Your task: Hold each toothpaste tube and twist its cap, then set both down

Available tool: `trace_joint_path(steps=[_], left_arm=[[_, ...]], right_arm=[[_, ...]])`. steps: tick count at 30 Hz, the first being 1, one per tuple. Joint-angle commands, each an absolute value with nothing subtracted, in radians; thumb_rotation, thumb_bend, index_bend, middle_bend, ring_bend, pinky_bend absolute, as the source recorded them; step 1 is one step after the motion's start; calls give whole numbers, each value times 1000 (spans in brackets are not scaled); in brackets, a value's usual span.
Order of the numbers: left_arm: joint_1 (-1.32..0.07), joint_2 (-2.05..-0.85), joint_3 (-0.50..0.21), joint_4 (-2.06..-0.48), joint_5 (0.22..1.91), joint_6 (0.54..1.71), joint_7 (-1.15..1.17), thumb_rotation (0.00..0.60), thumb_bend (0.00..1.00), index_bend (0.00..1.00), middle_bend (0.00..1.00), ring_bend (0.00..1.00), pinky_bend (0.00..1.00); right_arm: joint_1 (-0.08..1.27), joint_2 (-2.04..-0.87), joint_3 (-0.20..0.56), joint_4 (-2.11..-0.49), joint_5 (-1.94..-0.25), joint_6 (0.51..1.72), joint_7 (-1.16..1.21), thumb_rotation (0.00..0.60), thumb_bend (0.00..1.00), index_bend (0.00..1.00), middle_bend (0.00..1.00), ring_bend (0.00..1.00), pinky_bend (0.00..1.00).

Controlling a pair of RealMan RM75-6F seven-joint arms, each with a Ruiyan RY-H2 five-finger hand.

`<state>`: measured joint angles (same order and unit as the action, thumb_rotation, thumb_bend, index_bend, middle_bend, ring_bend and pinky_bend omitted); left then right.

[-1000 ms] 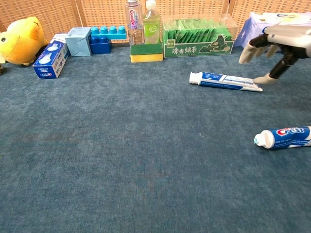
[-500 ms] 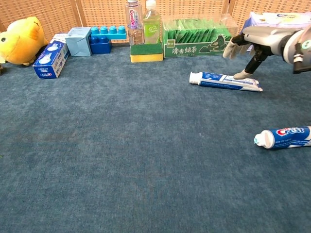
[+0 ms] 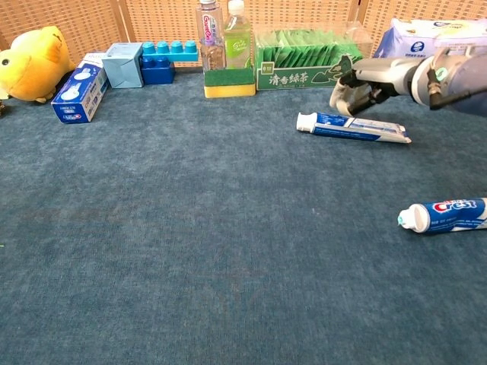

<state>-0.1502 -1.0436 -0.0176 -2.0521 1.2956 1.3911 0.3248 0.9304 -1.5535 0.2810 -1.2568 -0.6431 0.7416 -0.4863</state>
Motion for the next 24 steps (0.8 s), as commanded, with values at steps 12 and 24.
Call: trace_joint_path(steps=[12, 24], left_arm=[[-144, -1039, -13, -2058, 1295, 1393, 331, 600, 379, 266, 53, 0, 147], [-145, -1044, -11, -2051, 1296, 1387, 327, 600, 378, 262, 43, 0, 134]], right_arm=[[990, -1541, 230, -1250, -623, 660, -474, 169, 624, 261, 260, 157, 237], [976, -1480, 162, -1409, -654, 724, -484, 170, 607, 281, 267, 160, 236]])
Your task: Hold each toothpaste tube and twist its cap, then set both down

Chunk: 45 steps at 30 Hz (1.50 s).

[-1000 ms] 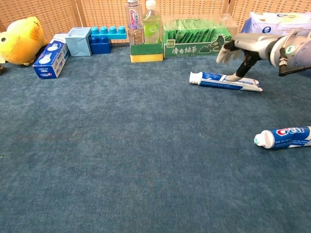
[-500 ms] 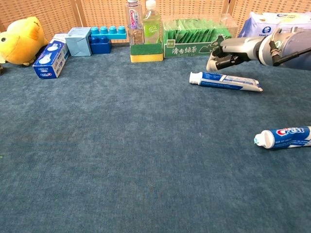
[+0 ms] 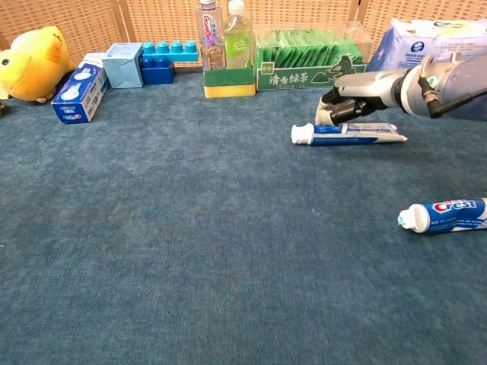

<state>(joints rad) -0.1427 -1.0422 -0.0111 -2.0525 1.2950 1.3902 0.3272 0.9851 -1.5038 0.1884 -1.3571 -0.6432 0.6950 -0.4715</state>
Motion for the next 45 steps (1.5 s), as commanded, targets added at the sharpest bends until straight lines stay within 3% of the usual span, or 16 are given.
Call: trace_joint_path(steps=[1, 7, 12, 20, 25, 45], left_arm=[[-145, -1044, -12, -2051, 1297, 1387, 327, 600, 378, 261, 42, 0, 133], [-145, -1045, -10, -2052, 1304, 1387, 325, 600, 379, 259, 38, 0, 130], [-144, -1044, -10, -2054, 1312, 1389, 325, 600, 378, 259, 37, 0, 129], [-147, -1046, -10, -2051, 1315, 1383, 322, 600, 378, 259, 37, 0, 129], [-145, -1045, -9, -2050, 1320, 1387, 319, 600, 379, 259, 35, 0, 130], [-130, -1032, -4, -2048, 1328, 1398, 299, 600, 378, 252, 27, 0, 127]], right_arm=[[974, -1473, 156, -1425, -653, 733, -487, 167, 605, 282, 268, 161, 236], [955, -1434, 133, -1518, -679, 795, -492, 169, 593, 284, 269, 164, 236], [938, -1423, 134, -1512, -714, 817, -461, 182, 497, 261, 268, 163, 236], [946, -1431, 109, -1466, -653, 833, -513, 383, 395, 252, 254, 138, 236], [951, -1456, 107, -1440, -634, 847, -532, 468, 348, 271, 254, 138, 237], [954, -1520, 94, -1316, -638, 827, -566, 478, 344, 300, 258, 143, 236]])
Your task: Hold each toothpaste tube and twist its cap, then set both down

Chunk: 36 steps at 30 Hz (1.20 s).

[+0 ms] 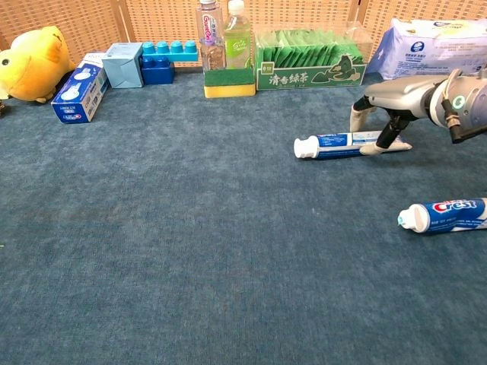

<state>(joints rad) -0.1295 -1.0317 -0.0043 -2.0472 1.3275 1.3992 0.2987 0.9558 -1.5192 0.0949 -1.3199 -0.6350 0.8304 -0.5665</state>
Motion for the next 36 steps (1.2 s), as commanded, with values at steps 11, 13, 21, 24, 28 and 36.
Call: trace_joint_path(steps=[11, 13, 21, 24, 28, 36], left_arm=[[-126, -1029, -4, -2057, 1337, 1404, 301, 600, 378, 247, 20, 0, 121], [-124, -1029, -4, -2059, 1338, 1407, 300, 600, 378, 247, 20, 0, 120], [-114, -1021, 0, -2062, 1348, 1419, 293, 600, 378, 243, 16, 0, 114], [-108, -1018, 1, -2061, 1353, 1426, 285, 600, 378, 242, 14, 0, 112], [-100, -1013, 3, -2059, 1361, 1436, 276, 600, 378, 242, 13, 0, 110], [-95, -1008, 5, -2061, 1381, 1441, 266, 600, 378, 242, 13, 0, 109]], right_arm=[[953, -1515, 99, -1298, -652, 809, -568, 480, 351, 337, 263, 151, 234], [954, -1517, 99, -1296, -651, 804, -569, 481, 362, 355, 266, 156, 234], [968, -1536, 106, -1293, -642, 787, -578, 577, 423, 481, 307, 193, 241], [970, -1536, 117, -1303, -638, 786, -568, 600, 445, 566, 364, 240, 268], [960, -1531, 133, -1314, -664, 788, -526, 600, 451, 700, 481, 365, 397], [920, -1501, 153, -1346, -751, 785, -413, 600, 513, 846, 606, 503, 553]])
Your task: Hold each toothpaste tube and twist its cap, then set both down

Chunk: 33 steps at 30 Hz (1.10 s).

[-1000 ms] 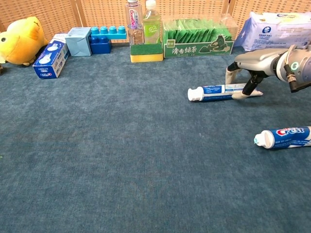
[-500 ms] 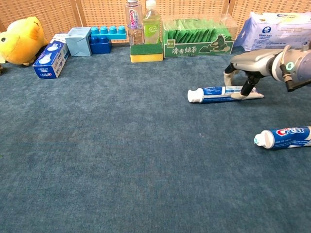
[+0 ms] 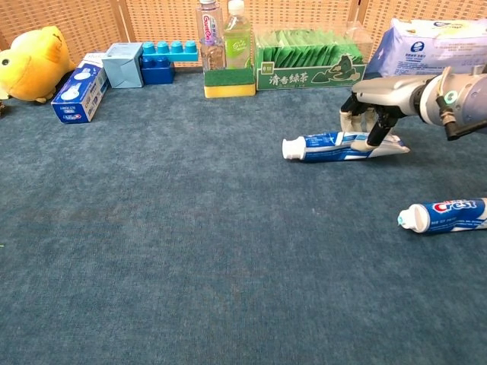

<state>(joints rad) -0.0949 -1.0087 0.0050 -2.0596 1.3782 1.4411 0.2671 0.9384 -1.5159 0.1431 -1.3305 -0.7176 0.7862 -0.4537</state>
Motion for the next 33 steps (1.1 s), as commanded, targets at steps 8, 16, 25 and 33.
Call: trace_joint_path(steps=[8, 16, 25, 33], left_arm=[[-112, -1003, -4, -2073, 1392, 1418, 264, 600, 378, 242, 19, 0, 114], [-197, -977, -40, -2098, 1367, 1298, 233, 600, 379, 254, 57, 1, 179], [-358, -1003, -123, -2114, 1273, 1111, 221, 600, 379, 262, 72, 13, 219], [-509, -1068, -190, -2079, 1125, 949, 194, 600, 375, 261, 55, 1, 221]], right_arm=[[861, -1439, 175, -1414, -850, 791, -269, 600, 546, 900, 665, 572, 636], [801, -1338, 187, -1539, -914, 779, -140, 600, 552, 906, 713, 642, 705], [762, -1262, 183, -1677, -956, 787, -82, 600, 556, 906, 722, 667, 724], [738, -1223, 191, -1766, -998, 804, -33, 600, 557, 906, 724, 674, 730]])
